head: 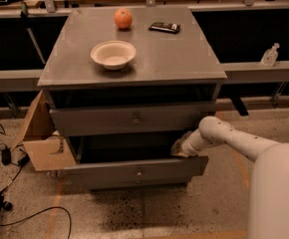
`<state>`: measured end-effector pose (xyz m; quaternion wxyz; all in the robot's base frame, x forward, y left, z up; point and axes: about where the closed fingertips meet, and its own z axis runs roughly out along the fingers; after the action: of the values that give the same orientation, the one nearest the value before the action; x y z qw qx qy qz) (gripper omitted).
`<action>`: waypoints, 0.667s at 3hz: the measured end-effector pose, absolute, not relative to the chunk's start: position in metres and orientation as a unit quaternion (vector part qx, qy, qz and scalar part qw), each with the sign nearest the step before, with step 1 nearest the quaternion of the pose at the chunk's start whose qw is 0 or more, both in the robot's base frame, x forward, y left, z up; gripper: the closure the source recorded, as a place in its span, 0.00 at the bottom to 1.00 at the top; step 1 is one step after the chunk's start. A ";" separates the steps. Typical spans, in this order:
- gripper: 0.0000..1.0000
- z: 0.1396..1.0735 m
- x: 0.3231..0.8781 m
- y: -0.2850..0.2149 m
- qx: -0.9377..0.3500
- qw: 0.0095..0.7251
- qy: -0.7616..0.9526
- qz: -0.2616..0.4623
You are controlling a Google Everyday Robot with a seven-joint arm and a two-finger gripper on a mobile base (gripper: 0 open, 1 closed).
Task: Open middle drawer
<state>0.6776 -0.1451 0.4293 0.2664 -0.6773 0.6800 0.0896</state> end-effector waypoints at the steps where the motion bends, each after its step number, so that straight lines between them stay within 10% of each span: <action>1: 1.00 0.417 0.664 -0.140 -0.679 0.253 0.680 0.111; 2: 1.00 0.417 0.664 -0.140 -0.679 0.253 0.680 0.111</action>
Offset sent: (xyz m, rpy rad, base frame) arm -0.1008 0.0162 -0.0223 0.0527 0.2378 0.0240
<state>0.6644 -0.1399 0.4175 0.2532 -0.6788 0.6803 0.1112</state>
